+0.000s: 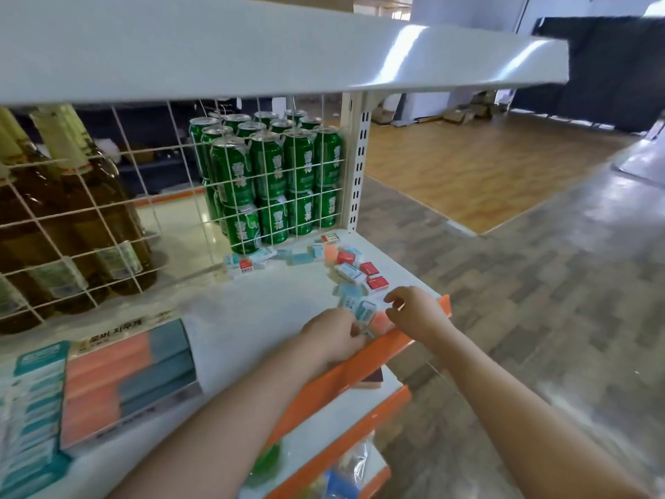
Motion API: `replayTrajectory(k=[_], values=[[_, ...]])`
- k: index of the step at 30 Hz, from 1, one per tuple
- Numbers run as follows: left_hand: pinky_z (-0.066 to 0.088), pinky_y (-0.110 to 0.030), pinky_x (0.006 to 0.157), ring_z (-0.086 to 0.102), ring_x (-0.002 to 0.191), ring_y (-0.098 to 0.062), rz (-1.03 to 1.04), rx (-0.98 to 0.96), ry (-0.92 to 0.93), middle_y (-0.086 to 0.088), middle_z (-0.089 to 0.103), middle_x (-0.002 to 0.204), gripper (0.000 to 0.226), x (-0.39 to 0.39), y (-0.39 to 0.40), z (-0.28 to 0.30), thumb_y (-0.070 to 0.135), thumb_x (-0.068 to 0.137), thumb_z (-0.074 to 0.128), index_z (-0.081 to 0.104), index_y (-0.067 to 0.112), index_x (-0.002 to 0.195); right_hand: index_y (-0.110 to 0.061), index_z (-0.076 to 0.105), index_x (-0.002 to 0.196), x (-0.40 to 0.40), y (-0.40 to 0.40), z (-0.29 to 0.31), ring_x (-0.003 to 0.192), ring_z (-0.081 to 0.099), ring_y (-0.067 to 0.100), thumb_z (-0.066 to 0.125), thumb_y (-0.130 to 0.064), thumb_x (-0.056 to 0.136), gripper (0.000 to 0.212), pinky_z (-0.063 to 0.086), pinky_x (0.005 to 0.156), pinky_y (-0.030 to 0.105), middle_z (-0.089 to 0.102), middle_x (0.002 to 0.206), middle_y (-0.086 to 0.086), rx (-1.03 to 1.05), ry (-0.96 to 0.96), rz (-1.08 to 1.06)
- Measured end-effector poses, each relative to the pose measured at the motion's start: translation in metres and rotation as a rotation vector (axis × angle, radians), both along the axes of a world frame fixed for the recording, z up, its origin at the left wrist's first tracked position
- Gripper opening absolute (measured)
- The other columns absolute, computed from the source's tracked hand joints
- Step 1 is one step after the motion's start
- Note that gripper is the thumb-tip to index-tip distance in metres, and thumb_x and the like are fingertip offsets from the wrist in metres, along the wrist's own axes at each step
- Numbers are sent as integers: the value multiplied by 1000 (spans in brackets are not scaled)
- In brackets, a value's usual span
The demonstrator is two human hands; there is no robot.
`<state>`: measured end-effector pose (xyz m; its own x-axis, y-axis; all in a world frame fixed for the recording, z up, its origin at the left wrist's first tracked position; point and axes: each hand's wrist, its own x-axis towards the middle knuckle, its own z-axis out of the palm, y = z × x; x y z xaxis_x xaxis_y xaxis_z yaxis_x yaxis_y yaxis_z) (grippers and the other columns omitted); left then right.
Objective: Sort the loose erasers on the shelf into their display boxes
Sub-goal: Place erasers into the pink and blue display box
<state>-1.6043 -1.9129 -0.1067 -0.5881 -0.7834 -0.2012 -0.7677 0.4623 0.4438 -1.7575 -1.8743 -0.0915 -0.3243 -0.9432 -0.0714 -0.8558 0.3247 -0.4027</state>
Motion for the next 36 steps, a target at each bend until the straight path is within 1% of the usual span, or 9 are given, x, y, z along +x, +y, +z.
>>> replayTrajectory(k=[2, 7, 14, 18, 22, 25, 29, 32, 36], values=[[45, -31, 73, 62, 92, -28, 24, 12, 26, -13, 67, 96, 24, -4, 2, -5, 35, 84, 58, 64, 12, 83, -13, 61, 119, -2, 3, -1, 104, 58, 19, 54, -12, 86, 34, 42, 81, 23, 61, 117, 4, -9, -2, 4], [47, -31, 89, 60, 104, -22, 164, 85, 160, -6, 64, 114, 32, -7, 4, -10, 26, 82, 68, 63, 12, 110, -14, 60, 121, -5, 7, -5, 102, 58, 16, 54, -13, 88, 33, 41, 77, 19, 62, 117, 3, -33, -24, -3], [47, -32, 90, 59, 104, -22, 218, 136, 234, -5, 64, 113, 24, -6, 6, -17, 20, 82, 68, 63, 11, 103, -14, 60, 119, -5, 5, -8, 101, 58, 15, 53, -14, 89, 32, 45, 79, 21, 61, 116, 2, -63, -45, -6], [45, -31, 85, 58, 99, -23, 248, 110, 269, -5, 63, 103, 16, 10, 1, -12, 25, 86, 64, 59, 13, 94, -13, 61, 120, -1, 0, -10, 103, 57, 16, 54, -13, 88, 33, 43, 79, 21, 61, 117, 3, -67, -32, 14], [39, -28, 72, 50, 82, -20, 327, 82, 293, -2, 53, 86, 13, 33, -9, -10, 24, 88, 59, 51, 15, 90, -14, 59, 123, 13, -10, -10, 107, 55, 20, 56, -19, 89, 34, 41, 82, 22, 55, 123, 6, -75, -12, 63], [40, -27, 72, 52, 83, -21, 361, 63, 298, -7, 57, 93, 12, 51, -13, -9, 18, 89, 57, 57, 10, 98, -15, 60, 123, 27, -19, -12, 111, 51, 22, 55, -22, 90, 35, 42, 88, 26, 51, 127, 7, -77, 39, 113], [41, -25, 75, 58, 99, -26, 421, 22, 321, -11, 63, 108, 20, 73, -16, -9, 10, 89, 55, 62, 6, 107, -16, 62, 120, 43, -28, -15, 113, 48, 23, 49, -29, 92, 33, 44, 94, 32, 51, 127, 7, -32, 130, 170], [37, -18, 72, 58, 100, -23, 463, 3, 360, -9, 64, 111, 23, 90, -18, -7, 8, 90, 54, 62, 6, 111, -12, 65, 111, 53, -34, -17, 104, 53, 23, 47, -28, 93, 31, 48, 89, 32, 57, 115, 9, -32, 183, 185], [39, -18, 76, 60, 101, -22, 523, -1, 408, -9, 65, 111, 26, 112, -20, -3, 3, 90, 52, 64, 4, 113, -10, 65, 94, 65, -39, -20, 91, 58, 21, 50, -26, 90, 22, 47, 77, 29, 59, 102, 6, -44, 135, 196]])
